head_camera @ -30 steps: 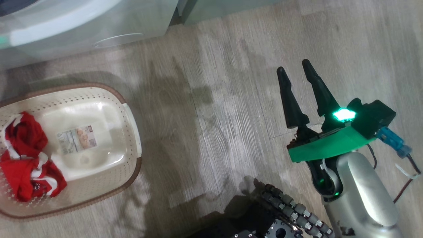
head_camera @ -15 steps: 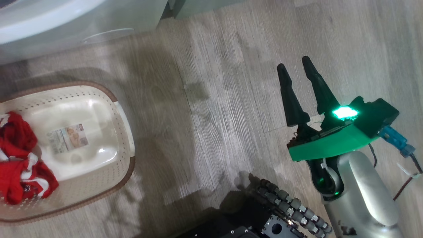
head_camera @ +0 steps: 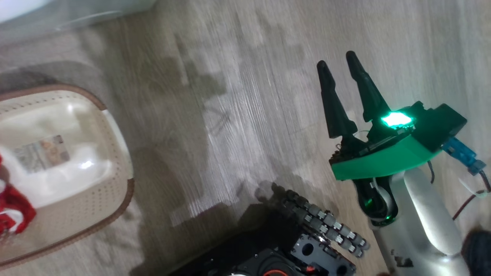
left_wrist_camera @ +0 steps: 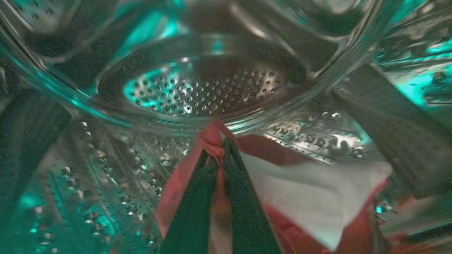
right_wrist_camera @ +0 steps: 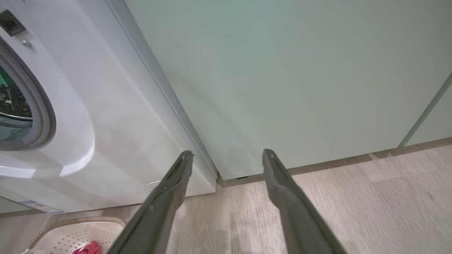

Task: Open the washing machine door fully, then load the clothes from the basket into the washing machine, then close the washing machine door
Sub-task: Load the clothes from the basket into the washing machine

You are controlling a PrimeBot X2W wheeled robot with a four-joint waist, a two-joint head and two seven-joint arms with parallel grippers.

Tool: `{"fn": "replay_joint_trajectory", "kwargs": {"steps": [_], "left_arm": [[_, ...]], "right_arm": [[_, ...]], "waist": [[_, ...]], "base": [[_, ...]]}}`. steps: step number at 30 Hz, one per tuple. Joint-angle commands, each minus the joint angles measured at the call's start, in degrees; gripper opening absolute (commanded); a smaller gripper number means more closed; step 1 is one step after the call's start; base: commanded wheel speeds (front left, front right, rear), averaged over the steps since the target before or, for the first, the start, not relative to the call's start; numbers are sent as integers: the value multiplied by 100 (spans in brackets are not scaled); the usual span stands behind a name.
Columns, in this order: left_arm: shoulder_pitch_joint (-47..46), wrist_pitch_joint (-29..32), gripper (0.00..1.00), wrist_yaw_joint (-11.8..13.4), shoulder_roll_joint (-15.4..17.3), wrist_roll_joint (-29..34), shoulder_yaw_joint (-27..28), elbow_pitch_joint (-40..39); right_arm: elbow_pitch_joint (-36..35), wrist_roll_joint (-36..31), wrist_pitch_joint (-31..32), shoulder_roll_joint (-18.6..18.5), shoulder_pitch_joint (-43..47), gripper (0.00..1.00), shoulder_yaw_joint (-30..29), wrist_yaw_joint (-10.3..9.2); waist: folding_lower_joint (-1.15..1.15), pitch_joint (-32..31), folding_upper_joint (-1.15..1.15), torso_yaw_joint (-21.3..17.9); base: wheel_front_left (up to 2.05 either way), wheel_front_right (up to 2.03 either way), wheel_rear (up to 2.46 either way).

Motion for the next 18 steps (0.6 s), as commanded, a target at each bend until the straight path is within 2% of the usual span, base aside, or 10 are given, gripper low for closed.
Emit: {"fn": "replay_joint_trajectory", "kwargs": {"steps": [1,5,11,12,13,14,18], "left_arm": [[-236,-170,0,-34,293,11,231,100],[-266,-246,0,-41,184,-83,258,480],[-179,-295,0,-3,-175,-488,436,902],[-145,-361,24,22,-239,-542,468,916],[-98,-424,75,46,-306,-598,498,923],[-37,-470,100,62,-367,-646,514,928],[325,-756,100,150,-571,-883,655,824]], "right_arm": [[-190,63,-53,-3,115,100,110,0],[-193,83,-53,-3,136,100,109,0],[-183,11,-53,-3,105,100,50,0],[-180,-9,-53,-3,107,100,27,0],[-177,-29,-53,-3,110,100,9,0],[-172,-55,-53,-3,120,100,-13,0],[-151,-145,-53,-3,173,100,-80,0]], "waist": [[-1,165,0,-126],[-1,194,0,-118],[-1,132,0,4],[-1,107,0,36],[-1,72,0,68],[-1,30,0,105],[-1,-174,0,248]], "base": [[0,0,0],[0,0,0],[0,0,0],[0,0,0],[0,0,0],[0,0,0],[0,0,0]]}}
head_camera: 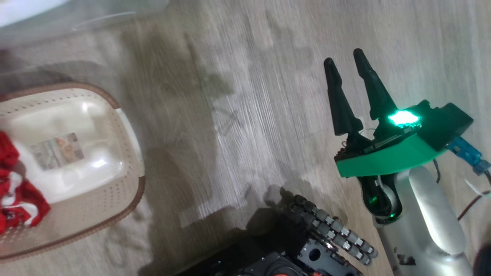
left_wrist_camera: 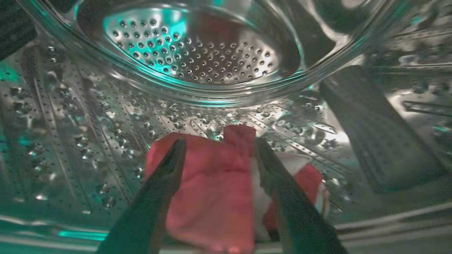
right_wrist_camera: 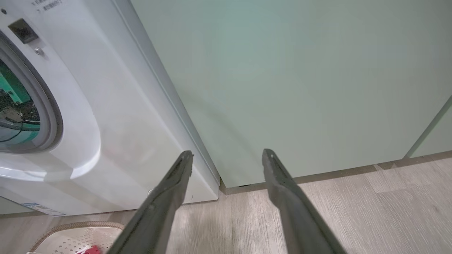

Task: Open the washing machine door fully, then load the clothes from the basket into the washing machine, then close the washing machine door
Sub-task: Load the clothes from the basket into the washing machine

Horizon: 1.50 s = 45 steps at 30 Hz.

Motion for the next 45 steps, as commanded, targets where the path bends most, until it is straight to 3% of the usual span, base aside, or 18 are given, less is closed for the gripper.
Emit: {"fn": "replay_joint_trajectory", "kwargs": {"steps": [1,8,14,22,28,33,45], "left_arm": [[93,-120,100,50,203,-65,179,-217],[1353,-928,100,351,-163,-404,420,-973],[2679,-1497,100,703,-487,-580,538,-2157],[4289,-1774,100,1301,-848,-431,530,-3911],[5260,-1837,100,1637,-1166,-209,556,-4779],[5962,-1848,100,1702,-1387,-25,611,-5168],[7080,-1850,100,1529,-1716,407,313,-5340]], "right_arm": [[-145,-49,-53,-11,186,100,40,0],[-122,-293,-53,-11,351,100,-124,0],[-104,-538,-53,-11,494,100,-283,0],[-55,-862,-53,-11,613,100,-513,0],[-90,-1097,65,-11,685,100,-765,0],[-174,-1238,232,-11,841,100,-964,0],[-434,-1393,575,-11,1505,100,-1234,0]], "waist": [[0,-150,0,113],[0,-668,0,468],[0,-1088,0,807],[0,-1572,0,1269],[0,-1987,0,1571],[0,-2378,0,1750],[0,-3282,0,1883]], "base": [[0,0,0],[0,0,0],[0,0,0],[0,0,0],[0,0,0],[0,0,0],[0,0,0]]}}
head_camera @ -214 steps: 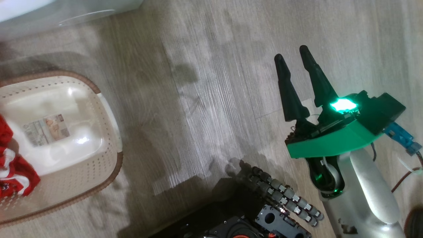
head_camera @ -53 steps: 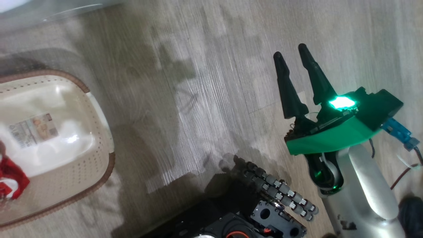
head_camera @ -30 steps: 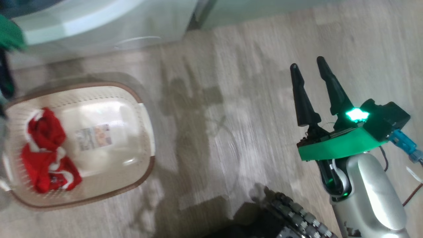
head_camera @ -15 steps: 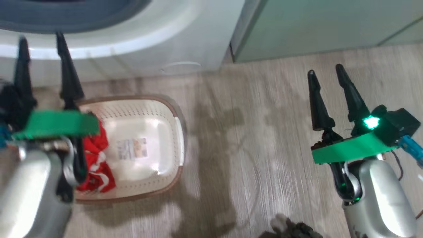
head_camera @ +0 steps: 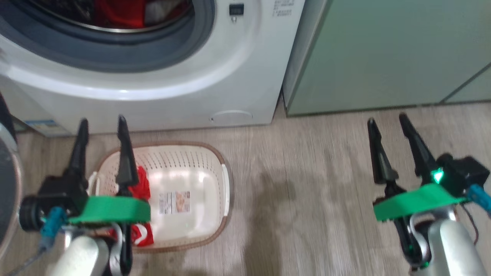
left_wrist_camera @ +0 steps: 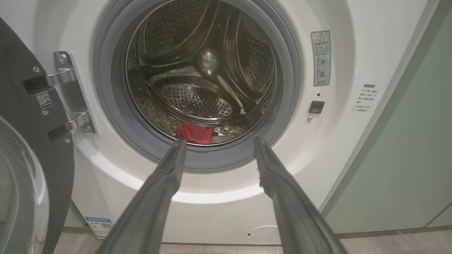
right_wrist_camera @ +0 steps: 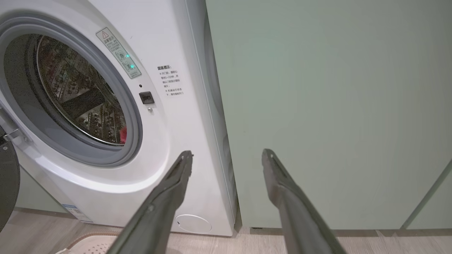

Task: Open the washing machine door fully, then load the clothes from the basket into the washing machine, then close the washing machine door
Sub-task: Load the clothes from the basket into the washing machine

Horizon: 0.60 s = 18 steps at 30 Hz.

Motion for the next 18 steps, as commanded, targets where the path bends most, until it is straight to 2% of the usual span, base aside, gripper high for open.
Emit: {"fn": "replay_joint_trajectory", "kwargs": {"steps": [1,18], "left_arm": [[-36,-28,100,-22,46,61,181,-181],[777,-8,100,-176,128,-140,89,113]], "right_arm": [[-241,-34,52,-10,98,100,88,0],[-785,-77,520,-10,1099,100,-122,0]], "waist": [[1,-254,-1,24],[1,-1297,-1,96]], "base": [[0,0,0],[0,0,0]]}}
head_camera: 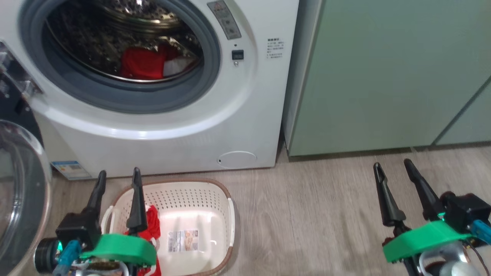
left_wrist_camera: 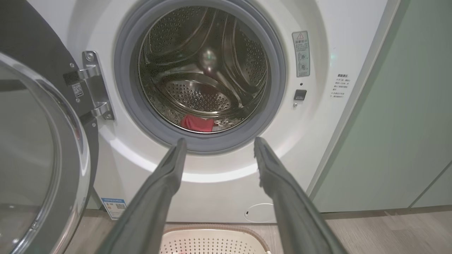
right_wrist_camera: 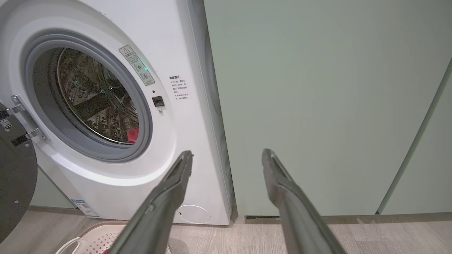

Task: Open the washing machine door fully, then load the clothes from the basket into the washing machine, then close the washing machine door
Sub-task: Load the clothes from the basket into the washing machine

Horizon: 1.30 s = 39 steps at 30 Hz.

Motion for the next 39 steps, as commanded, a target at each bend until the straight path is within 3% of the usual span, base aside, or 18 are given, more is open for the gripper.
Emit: {"fn": "replay_joint_trajectory", "kwargs": {"steps": [1,14,29,39], "left_arm": [[-180,-11,100,-26,129,-36,283,-102],[-103,-25,100,-231,157,-106,416,63],[-121,-24,100,-204,158,-59,402,95],[-829,227,100,-305,134,-77,327,402]], "right_arm": [[-273,-32,38,-17,-40,100,87,0],[-472,-38,181,-17,180,100,77,0],[-462,2,156,-17,148,100,92,0],[-579,13,129,-17,-109,100,161,0]], "waist": [[1,-115,-1,56],[1,-247,-1,98],[1,-212,-1,135],[1,418,-1,155]], "base": [[0,0,0],[0,0,0],[0,0,0],[0,0,0]]}}
